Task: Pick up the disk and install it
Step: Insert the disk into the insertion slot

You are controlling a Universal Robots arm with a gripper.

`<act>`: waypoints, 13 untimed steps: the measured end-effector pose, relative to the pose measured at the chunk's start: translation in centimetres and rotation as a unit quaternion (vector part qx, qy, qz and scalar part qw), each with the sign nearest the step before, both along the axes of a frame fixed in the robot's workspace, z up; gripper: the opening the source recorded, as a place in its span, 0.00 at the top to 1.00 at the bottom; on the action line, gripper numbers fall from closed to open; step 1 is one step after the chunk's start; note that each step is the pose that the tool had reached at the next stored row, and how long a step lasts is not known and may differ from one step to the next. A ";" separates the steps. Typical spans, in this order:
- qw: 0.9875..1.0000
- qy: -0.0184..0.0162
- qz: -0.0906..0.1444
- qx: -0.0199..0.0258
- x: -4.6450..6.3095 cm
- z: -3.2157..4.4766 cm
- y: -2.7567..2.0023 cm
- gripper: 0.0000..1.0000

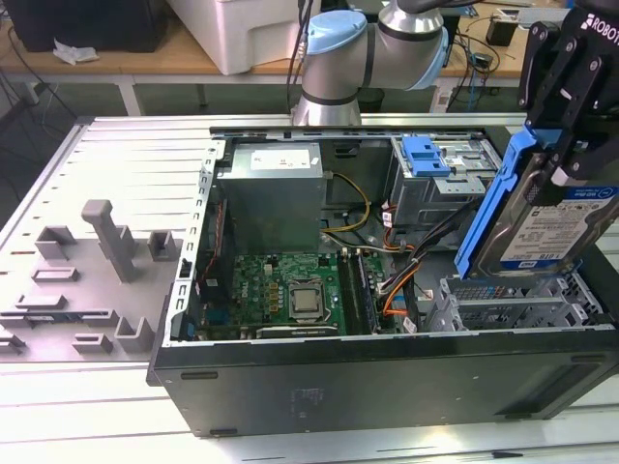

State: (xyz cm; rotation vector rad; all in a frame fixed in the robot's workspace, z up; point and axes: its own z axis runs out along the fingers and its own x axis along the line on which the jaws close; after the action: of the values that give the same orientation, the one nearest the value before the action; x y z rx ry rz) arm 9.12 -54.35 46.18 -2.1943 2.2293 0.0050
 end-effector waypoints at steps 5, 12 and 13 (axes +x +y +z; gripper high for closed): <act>1.000 0.000 0.000 0.000 0.0 -0.05 -0.13 0.63; 1.000 0.000 0.000 0.000 0.0 -0.16 -0.14 0.63; 1.000 0.000 0.000 0.000 0.0 -0.18 -0.14 0.63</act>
State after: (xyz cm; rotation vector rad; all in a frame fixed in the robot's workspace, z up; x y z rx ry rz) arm 9.10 -54.49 46.01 -2.1944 2.2292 0.0049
